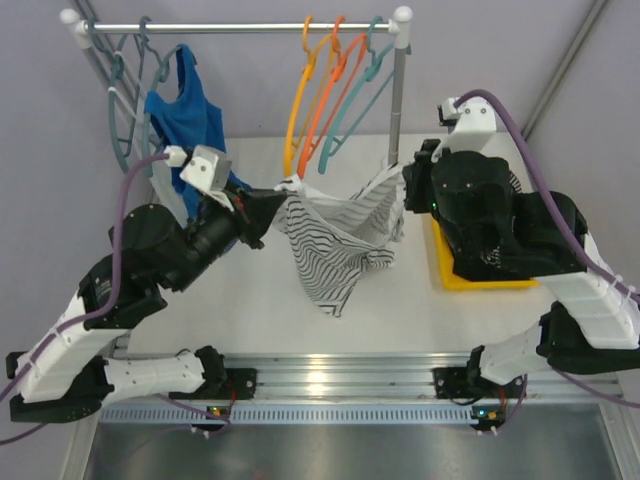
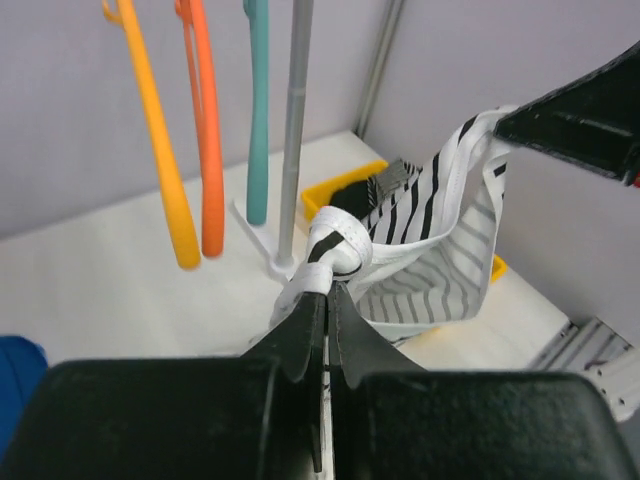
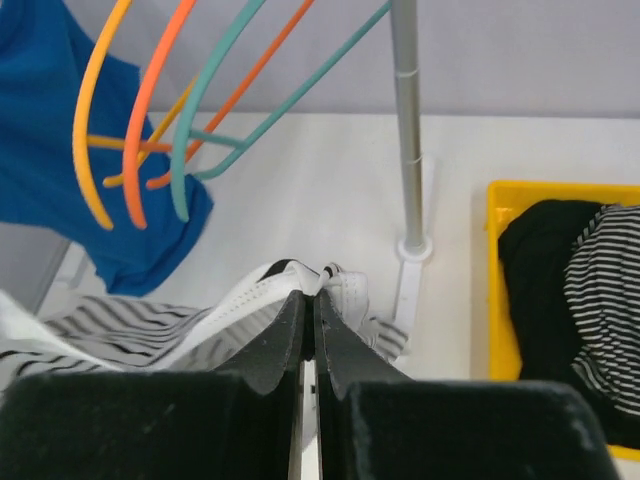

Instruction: Place the tank top on the hanger

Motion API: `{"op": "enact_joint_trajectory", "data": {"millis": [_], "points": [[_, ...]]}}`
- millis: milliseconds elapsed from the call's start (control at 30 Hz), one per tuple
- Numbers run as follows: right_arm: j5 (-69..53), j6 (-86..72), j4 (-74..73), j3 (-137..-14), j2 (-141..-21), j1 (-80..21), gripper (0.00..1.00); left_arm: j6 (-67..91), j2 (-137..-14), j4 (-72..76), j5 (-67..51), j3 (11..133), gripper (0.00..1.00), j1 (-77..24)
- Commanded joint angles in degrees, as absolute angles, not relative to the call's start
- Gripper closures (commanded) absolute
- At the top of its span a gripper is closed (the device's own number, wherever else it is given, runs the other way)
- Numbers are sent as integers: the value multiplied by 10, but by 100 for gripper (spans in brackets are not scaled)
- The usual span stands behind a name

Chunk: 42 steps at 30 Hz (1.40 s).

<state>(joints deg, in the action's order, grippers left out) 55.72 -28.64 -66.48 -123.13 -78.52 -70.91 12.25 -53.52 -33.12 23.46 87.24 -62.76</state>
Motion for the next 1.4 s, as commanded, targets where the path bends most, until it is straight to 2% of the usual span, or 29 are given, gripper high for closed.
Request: {"op": "enact_joint_trajectory", "data": {"millis": [0,167,300,400,433,500,533,633,700,800,967,1100,1267,1300,1367], "points": [[609,-179,-668,-1300,-798,-678,100,31,-568,-289,263,951,100,-626],[589,-119,-619,-1303,-798,-636,100,5,-582,-277,263,986,100,-626],[529,-169,-664,-1233,-794,-600,100,28,-542,-258,272,899,100,-626],[466,-248,-645,-1067,-754,-586,100,104,-492,-238,280,725,100,-625],[444,-263,-631,-963,-742,-584,100,126,-478,-229,275,683,100,-626],[369,-304,-574,-861,-710,-573,100,176,-442,-213,265,560,100,-625],[342,-317,-550,-769,-704,-570,100,229,-432,-185,257,517,100,-626],[234,-352,-441,-628,-711,-570,100,318,-408,-107,249,356,100,-626],[191,-368,-396,-589,-746,-570,100,362,-416,-73,251,279,100,-626],[181,-371,-367,-583,-805,-570,100,386,-435,-39,266,238,100,-625],[207,-364,-378,-649,-871,-570,94,381,-434,-61,302,244,100,-625],[228,-371,-382,-699,-893,-564,90,407,-419,-115,354,259,100,-619],[238,-384,-375,-697,-890,-557,83,433,-415,-157,359,267,100,-608],[236,-387,-374,-692,-889,-556,81,436,-414,-160,355,268,98,-608],[234,-388,-369,-680,-871,-555,74,438,-410,-163,346,269,89,-608]]}}
